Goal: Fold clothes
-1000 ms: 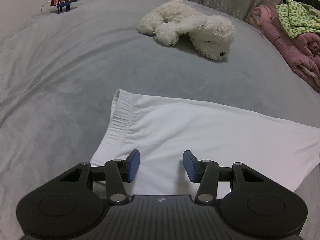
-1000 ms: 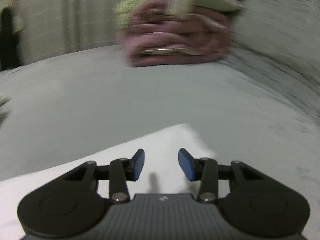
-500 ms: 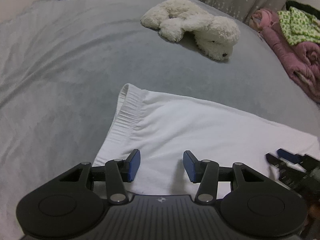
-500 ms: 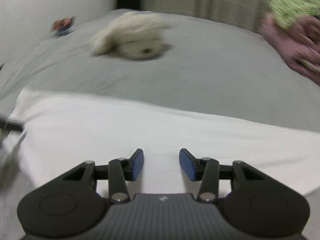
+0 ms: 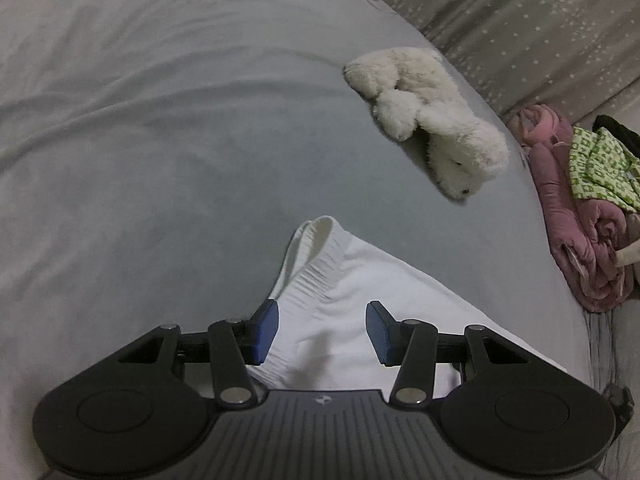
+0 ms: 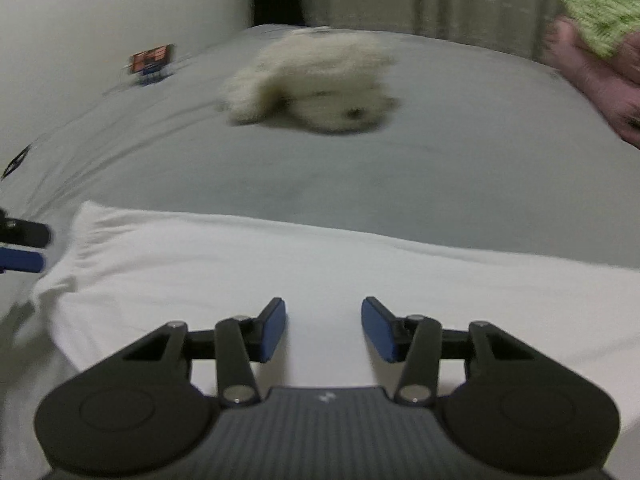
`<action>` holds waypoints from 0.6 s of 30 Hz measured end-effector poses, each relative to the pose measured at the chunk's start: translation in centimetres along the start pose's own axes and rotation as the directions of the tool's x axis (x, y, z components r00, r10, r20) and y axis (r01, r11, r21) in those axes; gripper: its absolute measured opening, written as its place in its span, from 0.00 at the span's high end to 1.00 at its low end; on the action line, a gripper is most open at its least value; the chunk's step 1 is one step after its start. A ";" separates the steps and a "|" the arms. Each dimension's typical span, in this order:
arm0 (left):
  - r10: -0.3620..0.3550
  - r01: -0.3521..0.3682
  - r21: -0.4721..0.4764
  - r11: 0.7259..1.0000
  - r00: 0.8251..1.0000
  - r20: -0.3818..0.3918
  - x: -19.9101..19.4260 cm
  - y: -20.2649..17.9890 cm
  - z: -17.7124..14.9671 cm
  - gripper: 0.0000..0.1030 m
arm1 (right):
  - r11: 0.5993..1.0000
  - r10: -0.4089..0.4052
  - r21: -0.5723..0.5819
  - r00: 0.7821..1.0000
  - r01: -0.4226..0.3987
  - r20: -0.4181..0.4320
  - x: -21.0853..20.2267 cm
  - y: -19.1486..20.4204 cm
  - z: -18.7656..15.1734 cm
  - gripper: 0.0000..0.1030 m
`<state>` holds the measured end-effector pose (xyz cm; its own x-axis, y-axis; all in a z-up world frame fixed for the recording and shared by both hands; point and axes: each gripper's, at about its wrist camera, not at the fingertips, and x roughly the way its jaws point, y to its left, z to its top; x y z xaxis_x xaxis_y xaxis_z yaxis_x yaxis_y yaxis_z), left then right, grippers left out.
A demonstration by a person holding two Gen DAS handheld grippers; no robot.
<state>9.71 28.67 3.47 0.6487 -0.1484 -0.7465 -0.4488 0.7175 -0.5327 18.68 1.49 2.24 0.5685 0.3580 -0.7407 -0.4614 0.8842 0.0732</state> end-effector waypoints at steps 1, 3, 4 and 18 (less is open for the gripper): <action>0.006 -0.006 -0.006 1.000 1.000 0.000 0.1 0.1 0.1 0.55 | 1.000 0.013 -0.012 1.000 -0.013 -0.003 0.6 1.0 0.4 0.57; 0.018 -0.018 -0.019 1.000 1.000 0.000 0.2 0.4 0.2 0.55 | 0.999 0.038 -0.033 0.999 -0.038 -0.002 1.8 3.0 1.2 0.55; 0.021 -0.021 -0.027 0.999 1.000 -0.002 0.2 0.5 0.3 0.55 | 0.998 0.051 -0.042 0.999 -0.051 -0.002 2.3 3.8 1.6 0.55; 0.044 -0.043 -0.085 0.995 0.999 0.007 -0.6 1.8 1.4 0.55 | 0.987 0.098 -0.129 0.995 -0.100 -0.020 7.6 11.3 5.9 0.55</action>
<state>9.34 31.01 3.52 0.6326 -0.1124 -0.7663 -0.5268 0.6628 -0.5321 21.80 15.96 1.43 0.5069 0.4367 -0.7432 -0.5999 0.7979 0.0597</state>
